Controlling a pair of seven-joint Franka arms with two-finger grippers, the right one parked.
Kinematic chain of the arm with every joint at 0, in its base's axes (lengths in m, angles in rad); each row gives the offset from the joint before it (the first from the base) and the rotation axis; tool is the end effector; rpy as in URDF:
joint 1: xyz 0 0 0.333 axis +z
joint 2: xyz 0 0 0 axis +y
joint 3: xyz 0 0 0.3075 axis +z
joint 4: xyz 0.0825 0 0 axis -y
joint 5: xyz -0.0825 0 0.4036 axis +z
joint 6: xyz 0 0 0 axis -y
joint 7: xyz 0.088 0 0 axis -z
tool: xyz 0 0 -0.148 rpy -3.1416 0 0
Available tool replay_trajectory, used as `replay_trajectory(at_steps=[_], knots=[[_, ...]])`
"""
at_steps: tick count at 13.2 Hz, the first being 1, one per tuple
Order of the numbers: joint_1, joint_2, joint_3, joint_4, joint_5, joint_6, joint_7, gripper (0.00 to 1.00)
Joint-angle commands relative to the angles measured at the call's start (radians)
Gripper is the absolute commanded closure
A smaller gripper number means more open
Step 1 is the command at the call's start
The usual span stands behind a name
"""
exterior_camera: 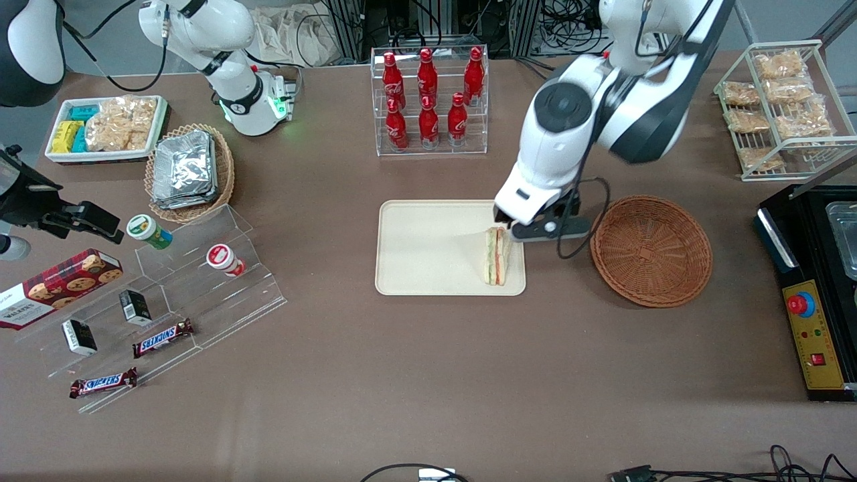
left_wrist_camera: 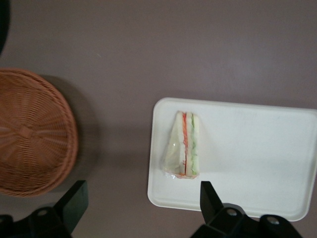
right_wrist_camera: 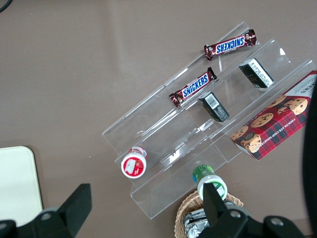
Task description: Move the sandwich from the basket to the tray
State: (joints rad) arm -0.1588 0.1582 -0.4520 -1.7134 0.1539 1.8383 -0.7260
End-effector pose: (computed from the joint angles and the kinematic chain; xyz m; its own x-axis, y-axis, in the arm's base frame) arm 0.5257 -0.3328 0.4416 0.9963 0.0760 0.0390 0.0787 -0.9944 -0.0707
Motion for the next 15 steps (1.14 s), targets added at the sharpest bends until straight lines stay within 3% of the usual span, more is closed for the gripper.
replay_trajectory(at_steps=[1,3,8,15], knots=[[0.001,-0.052,0.102,0.093,-0.045,-0.118,0.109,0.0],[-0.007,-0.129,0.246,0.071,-0.121,-0.149,0.262,0.0],[-0.008,-0.198,0.472,0.044,-0.148,-0.194,0.444,0.0],[-0.001,-0.175,0.503,0.078,-0.155,-0.226,0.459,0.0]])
